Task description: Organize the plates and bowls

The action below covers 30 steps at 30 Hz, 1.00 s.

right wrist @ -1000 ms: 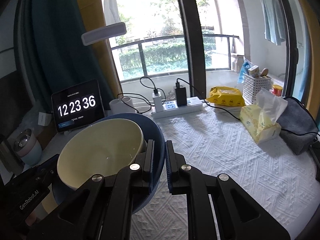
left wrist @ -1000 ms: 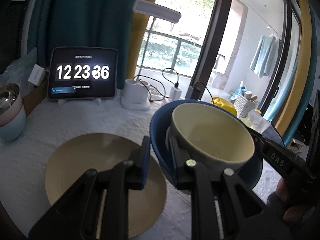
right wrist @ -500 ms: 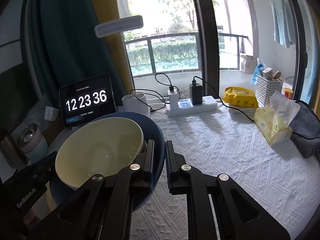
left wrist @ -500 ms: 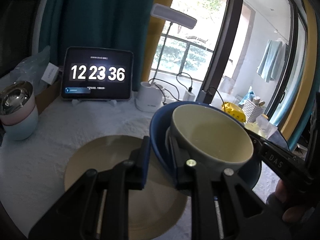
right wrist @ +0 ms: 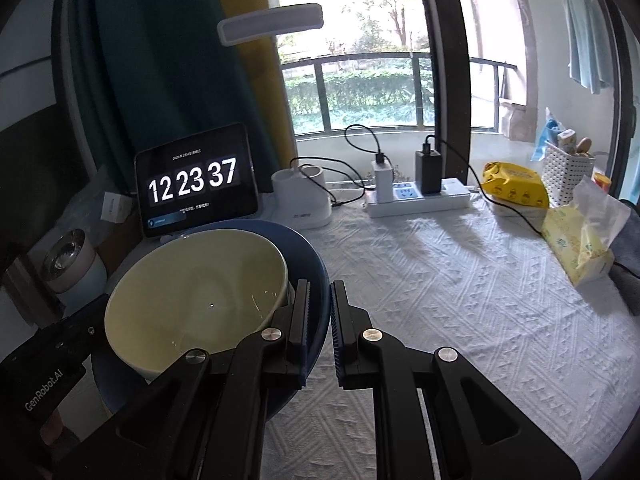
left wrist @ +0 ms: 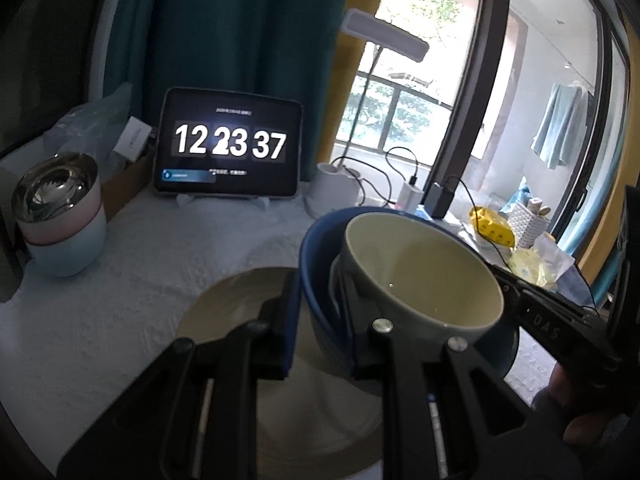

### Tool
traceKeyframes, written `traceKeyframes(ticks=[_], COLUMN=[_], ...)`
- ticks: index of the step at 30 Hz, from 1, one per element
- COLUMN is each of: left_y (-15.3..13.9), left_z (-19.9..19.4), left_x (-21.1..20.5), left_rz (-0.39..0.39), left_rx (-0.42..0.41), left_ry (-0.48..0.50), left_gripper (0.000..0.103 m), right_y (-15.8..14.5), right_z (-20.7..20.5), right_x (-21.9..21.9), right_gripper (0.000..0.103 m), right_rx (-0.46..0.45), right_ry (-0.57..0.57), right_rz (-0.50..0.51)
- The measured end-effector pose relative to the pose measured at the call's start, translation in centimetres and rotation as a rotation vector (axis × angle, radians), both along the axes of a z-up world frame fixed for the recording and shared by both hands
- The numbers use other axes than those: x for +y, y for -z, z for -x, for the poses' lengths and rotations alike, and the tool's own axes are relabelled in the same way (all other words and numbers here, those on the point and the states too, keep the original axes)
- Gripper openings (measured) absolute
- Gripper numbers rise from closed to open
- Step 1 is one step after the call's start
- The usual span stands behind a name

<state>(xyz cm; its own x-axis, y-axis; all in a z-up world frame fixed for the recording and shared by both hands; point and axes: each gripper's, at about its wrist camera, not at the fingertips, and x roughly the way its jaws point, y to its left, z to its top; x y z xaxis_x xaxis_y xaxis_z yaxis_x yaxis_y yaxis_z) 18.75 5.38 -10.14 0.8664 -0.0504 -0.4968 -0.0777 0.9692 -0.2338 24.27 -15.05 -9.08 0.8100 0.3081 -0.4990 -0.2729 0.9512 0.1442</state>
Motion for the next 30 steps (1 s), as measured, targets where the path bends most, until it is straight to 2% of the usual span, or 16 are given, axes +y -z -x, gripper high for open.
traceKeyframes(ticks=[30], left_y=[0.7], left_z=[2.0], left_x=[4.3], left_rz=[-0.020], left_rx=[0.035], left_ry=[-0.120], left_gripper=[0.018], right_y=[1.5], right_z=[0.5], right_x=[5.3], right_gripper=[0.013], right_rx=[0.059], right_ry=[-0.112], right_rz=[0.014])
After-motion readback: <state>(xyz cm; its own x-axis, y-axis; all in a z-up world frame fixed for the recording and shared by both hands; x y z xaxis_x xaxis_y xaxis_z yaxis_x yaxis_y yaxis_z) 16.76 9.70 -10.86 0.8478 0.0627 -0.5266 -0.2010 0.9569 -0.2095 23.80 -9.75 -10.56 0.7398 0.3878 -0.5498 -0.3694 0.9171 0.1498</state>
